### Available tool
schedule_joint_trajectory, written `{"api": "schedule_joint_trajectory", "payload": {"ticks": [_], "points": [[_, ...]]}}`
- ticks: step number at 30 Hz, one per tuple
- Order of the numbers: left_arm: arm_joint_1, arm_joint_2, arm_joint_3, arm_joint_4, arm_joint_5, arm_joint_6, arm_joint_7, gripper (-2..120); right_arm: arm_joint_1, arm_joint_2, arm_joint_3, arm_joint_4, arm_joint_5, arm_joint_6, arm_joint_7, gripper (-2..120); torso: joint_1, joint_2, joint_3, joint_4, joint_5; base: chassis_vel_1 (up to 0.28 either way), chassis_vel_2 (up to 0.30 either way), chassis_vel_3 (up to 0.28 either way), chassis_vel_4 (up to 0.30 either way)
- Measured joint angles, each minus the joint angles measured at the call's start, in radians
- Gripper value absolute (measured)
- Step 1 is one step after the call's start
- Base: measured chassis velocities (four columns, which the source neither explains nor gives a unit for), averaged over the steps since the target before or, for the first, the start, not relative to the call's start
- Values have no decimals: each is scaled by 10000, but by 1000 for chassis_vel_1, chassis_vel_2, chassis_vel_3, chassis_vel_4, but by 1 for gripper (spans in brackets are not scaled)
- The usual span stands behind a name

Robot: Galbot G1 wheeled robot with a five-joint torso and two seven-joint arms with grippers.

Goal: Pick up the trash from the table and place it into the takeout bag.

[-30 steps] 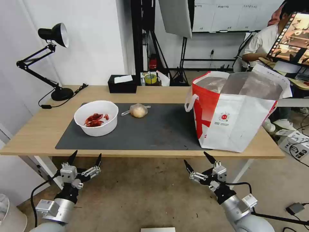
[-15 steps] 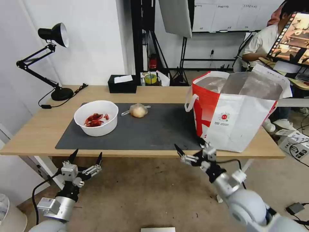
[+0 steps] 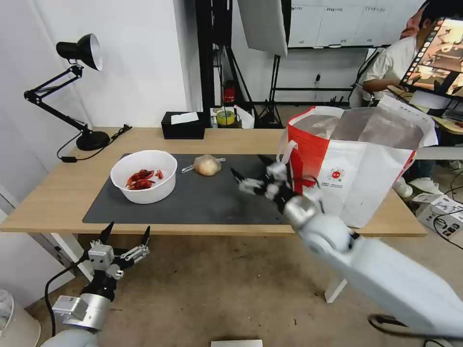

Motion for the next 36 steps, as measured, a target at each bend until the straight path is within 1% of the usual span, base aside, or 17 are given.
{"api": "schedule_joint_trajectory", "payload": {"ticks": [1,2,4,5,6,8,9,12,13,16,17,19,20,23,24,31,36], "points": [[22,-29,-14,0,20,-1,0,100,302,328,-234,-462,100,-17,49,100,0,0,1,0,1,0,0,0,0],[22,-29,-14,0,20,-1,0,100,302,328,-234,-462,100,-17,49,100,0,0,1,0,1,0,0,0,0],[56,-74,-46,-8,53,-5,1,100,871,1093,-608,-1501,260,-53,90,100,0,-1,1,0,0,0,0,0,0],[56,-74,-46,-8,53,-5,1,100,871,1093,-608,-1501,260,-53,90,100,0,-1,1,0,0,0,0,0,0],[78,-92,-77,-13,62,-11,0,100,1158,1523,-749,-2144,316,-63,94,100,1,-1,1,1,-1,0,0,0,0],[117,-114,-126,-18,67,-29,-1,100,1544,2097,-920,-3048,376,-91,27,100,0,0,1,0,-1,0,0,0,0],[117,-114,-126,-18,67,-29,-1,100,1544,2097,-920,-3048,376,-91,27,100,0,0,1,0,-1,0,0,0,0],[155,-140,-167,-18,80,-68,0,100,1985,2819,-1058,-4326,408,-250,-168,100,0,0,0,0,0,0,0,0,0],[155,-140,-167,-18,80,-68,0,100,1985,2819,-1058,-4326,408,-250,-168,100,0,0,0,0,0,0,0,0,0],[169,-150,-163,-35,108,-80,1,100,2261,3396,-1156,-5325,400,-529,-255,100,-1,0,0,-2,1,0,0,0,0],[169,-150,-163,-35,108,-80,1,100,2261,3396,-1156,-5325,400,-529,-255,100,-1,0,0,-2,1,0,0,0,0],[171,-150,-147,-56,115,-81,2,100,2504,3764,-1273,-5950,362,-736,-334,100,0,0,0,-1,0,0,0,0,0],[171,-150,-147,-56,115,-81,2,100,2504,3764,-1273,-5950,362,-736,-334,100,0,0,0,-1,0,0,0,0,0],[209,-147,-153,-111,118,-83,2,100,2820,4227,-1397,-6740,349,-1137,-560,100,-1,0,0,-1,0,0,0,0,0],[209,-147,-153,-111,118,-83,2,100,2820,4227,-1397,-6740,349,-1137,-560,100,-1,0,0,-1,0,0,0,0,0],[338,-199,-225,-165,151,-122,11,100,3048,4686,-1551,-7203,284,-2011,-596,100,-3,1,-1,-1,1,0,0,0,0],[392,-323,-238,-168,216,-196,26,100,3136,5119,-1561,-7753,-282,-2541,-529,100,-2,1,-1,-2,1,0,0,0,0]]}}
